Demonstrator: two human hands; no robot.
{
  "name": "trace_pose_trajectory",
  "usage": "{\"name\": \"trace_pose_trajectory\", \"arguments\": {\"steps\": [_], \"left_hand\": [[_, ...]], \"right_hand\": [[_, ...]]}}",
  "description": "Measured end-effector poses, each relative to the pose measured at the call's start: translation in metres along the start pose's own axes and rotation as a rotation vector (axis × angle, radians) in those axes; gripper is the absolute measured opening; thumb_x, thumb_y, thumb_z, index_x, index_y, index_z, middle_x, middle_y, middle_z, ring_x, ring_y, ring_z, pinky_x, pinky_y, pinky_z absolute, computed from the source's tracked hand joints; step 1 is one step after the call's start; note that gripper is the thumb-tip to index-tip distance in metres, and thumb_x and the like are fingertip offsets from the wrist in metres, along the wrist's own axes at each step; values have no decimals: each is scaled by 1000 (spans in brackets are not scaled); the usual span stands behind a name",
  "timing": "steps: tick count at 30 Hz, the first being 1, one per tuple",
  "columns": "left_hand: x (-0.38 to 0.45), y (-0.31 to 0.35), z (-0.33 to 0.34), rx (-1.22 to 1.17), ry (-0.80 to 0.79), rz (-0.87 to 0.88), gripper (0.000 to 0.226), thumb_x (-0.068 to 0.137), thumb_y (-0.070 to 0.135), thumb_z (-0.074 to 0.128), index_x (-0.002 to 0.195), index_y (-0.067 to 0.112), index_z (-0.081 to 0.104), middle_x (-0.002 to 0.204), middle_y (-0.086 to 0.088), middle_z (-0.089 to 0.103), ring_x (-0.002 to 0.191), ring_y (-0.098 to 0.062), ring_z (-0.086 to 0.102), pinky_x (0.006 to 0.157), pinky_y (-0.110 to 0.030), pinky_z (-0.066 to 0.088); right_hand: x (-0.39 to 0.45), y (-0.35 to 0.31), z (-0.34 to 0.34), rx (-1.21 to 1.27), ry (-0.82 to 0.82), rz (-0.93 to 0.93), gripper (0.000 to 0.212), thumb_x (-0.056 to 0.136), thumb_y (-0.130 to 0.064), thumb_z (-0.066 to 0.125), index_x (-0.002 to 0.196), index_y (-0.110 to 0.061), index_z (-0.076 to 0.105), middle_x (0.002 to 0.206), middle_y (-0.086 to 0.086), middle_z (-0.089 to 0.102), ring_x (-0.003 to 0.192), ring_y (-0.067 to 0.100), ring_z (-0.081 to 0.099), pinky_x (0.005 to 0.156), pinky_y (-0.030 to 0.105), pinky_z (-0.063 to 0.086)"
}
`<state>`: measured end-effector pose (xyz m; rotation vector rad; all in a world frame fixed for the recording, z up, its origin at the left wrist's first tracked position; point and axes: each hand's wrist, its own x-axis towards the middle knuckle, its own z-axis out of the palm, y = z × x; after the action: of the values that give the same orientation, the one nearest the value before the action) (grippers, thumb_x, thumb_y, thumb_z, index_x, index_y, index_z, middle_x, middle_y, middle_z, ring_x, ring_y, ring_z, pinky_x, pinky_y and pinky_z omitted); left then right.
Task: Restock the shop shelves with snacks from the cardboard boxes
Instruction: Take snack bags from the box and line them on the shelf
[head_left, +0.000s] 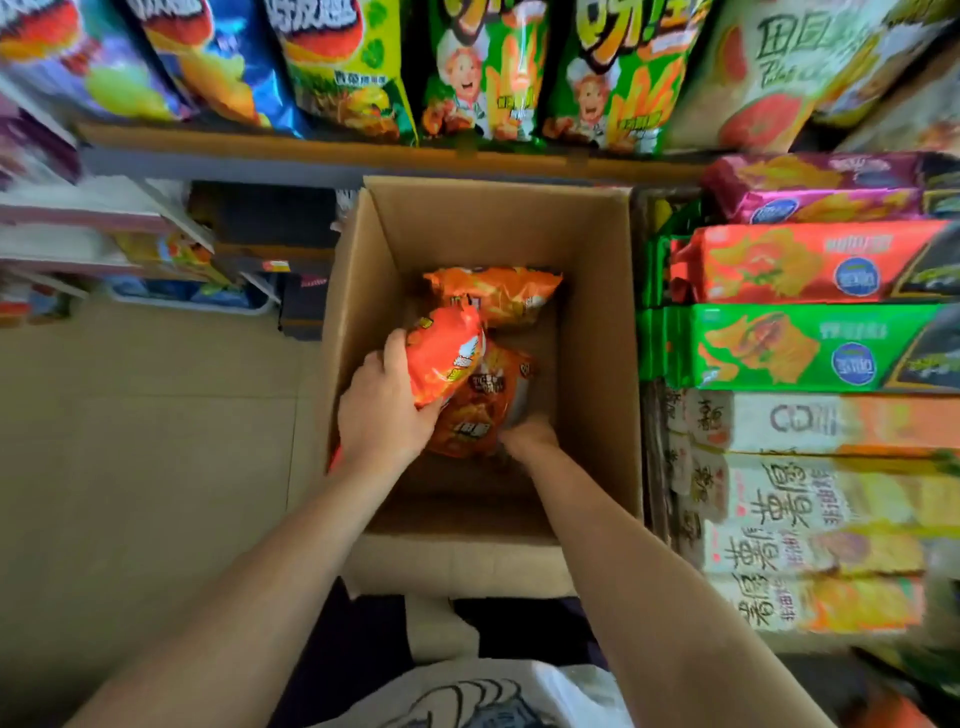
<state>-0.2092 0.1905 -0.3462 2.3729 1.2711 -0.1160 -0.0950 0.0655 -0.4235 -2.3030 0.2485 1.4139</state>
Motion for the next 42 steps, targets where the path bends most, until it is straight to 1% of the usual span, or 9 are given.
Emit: {"name": "trace_pose_trajectory", "arguments": {"steps": [5, 9, 15, 19, 29, 33, 37, 40, 42], "left_hand": [[20, -11, 48, -189, -136, -309, 94, 79, 47, 77, 149, 18, 22, 133, -16, 53, 119, -40, 56, 91, -48, 47], [36, -23, 74, -270, -179, -428, 91, 77, 46, 79, 145, 14, 26, 134, -16, 55, 118, -41, 57, 91, -46, 48], [36, -19, 67, -319, -187, -416, 90, 78, 45, 78, 145, 17, 26, 135, -12, 55, 119, -39, 57, 91, -47, 48], [18, 0, 15, -321, -88, -180, 89, 77, 47, 78, 145, 25, 26, 136, -6, 53, 119, -31, 57, 90, -46, 50], [-32, 28, -143, -708, 172, -153, 83, 62, 48, 83, 131, 32, 40, 119, 9, 61, 111, -20, 61, 95, -43, 50], [-44, 27, -187, -809, 171, -176, 85, 63, 47, 87, 134, 31, 42, 121, 6, 63, 111, -21, 61, 98, -44, 49], [-50, 39, -216, -985, 74, -121, 75, 68, 37, 89, 131, 28, 48, 116, 9, 65, 106, -14, 62, 93, -37, 48], [-45, 38, -230, -1194, -39, -152, 75, 61, 40, 93, 125, 28, 54, 113, 0, 71, 99, -23, 71, 90, -50, 56], [-36, 33, -243, -1299, -127, -159, 75, 58, 43, 93, 123, 30, 57, 111, -5, 74, 94, -29, 74, 86, -53, 57]], "right_hand": [[53, -13, 26, 129, 49, 73, 89, 82, -42, 79, 145, -3, 30, 148, 19, 45, 128, 37, 54, 98, 43, 51], [89, -18, 34, 157, -40, 82, 86, 84, -54, 72, 149, -9, 38, 147, 15, 49, 126, 34, 55, 62, 32, 47], [86, -16, 18, 289, 41, 79, 68, 80, -33, 82, 137, -11, 51, 133, 12, 60, 117, 33, 61, 85, 38, 50], [46, -15, -5, 255, 152, -54, 74, 69, -37, 87, 131, -14, 52, 127, 8, 64, 114, 31, 63, 97, 45, 53], [-113, -4, -73, 738, 31, -277, 74, 50, -52, 90, 111, -20, 62, 108, 7, 73, 93, 27, 73, 87, 48, 59], [-168, -28, -102, 932, -149, -424, 82, 59, -60, 79, 127, -17, 61, 114, 10, 74, 102, 29, 72, 94, 52, 55], [-230, -63, -124, 724, -38, -703, 87, 70, -75, 60, 144, -33, 43, 133, -2, 62, 113, 16, 65, 103, 44, 51], [-276, -77, -134, 447, 116, -994, 53, 101, -56, 39, 152, -42, 32, 146, -17, 45, 125, -6, 47, 106, 10, 37], [-292, -80, -138, 409, 120, -1105, 43, 107, -38, 38, 148, -46, 38, 146, -12, 48, 133, 2, 45, 113, 23, 37]]}}
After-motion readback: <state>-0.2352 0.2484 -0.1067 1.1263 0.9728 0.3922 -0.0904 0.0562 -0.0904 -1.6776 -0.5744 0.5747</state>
